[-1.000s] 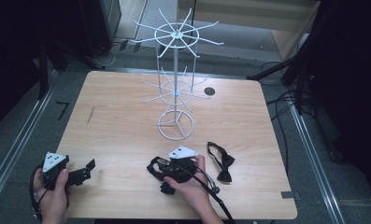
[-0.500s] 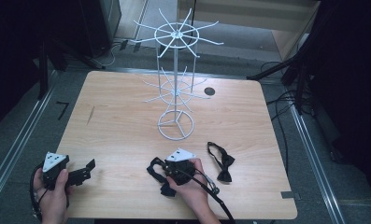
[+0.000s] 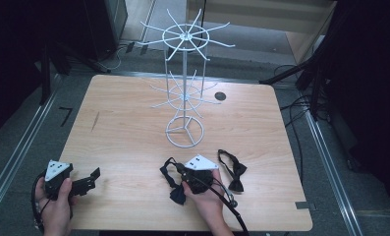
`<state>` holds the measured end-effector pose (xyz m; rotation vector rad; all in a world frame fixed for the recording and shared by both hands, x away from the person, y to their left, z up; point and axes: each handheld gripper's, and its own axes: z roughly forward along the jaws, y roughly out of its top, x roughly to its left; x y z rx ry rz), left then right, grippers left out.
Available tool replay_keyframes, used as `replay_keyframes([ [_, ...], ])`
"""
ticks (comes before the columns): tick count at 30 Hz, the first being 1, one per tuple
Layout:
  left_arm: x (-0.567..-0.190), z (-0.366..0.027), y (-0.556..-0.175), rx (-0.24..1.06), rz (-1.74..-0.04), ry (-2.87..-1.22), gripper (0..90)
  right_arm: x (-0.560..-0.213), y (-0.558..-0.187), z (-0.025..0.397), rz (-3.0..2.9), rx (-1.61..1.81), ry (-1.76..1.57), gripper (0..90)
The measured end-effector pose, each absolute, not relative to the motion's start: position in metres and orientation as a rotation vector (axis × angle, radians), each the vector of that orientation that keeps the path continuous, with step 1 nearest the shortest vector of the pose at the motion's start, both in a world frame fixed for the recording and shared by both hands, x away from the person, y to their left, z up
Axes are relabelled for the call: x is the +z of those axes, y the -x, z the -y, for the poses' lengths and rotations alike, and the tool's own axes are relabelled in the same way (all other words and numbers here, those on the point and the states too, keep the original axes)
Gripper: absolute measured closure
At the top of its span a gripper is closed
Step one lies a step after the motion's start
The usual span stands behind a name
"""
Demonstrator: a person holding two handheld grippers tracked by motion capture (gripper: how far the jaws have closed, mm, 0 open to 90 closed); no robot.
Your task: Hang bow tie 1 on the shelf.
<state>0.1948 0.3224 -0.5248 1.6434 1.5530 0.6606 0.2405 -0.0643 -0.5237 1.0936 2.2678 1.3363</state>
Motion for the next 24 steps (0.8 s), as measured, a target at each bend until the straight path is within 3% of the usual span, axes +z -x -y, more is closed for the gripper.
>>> replay_keyframes([
  [24,-0.525,-0.323,-0.195,0.66,-1.555,-1.646,1.0,-0.477,-0.234,0.089,-2.05,1.488,-1.042,90.0],
])
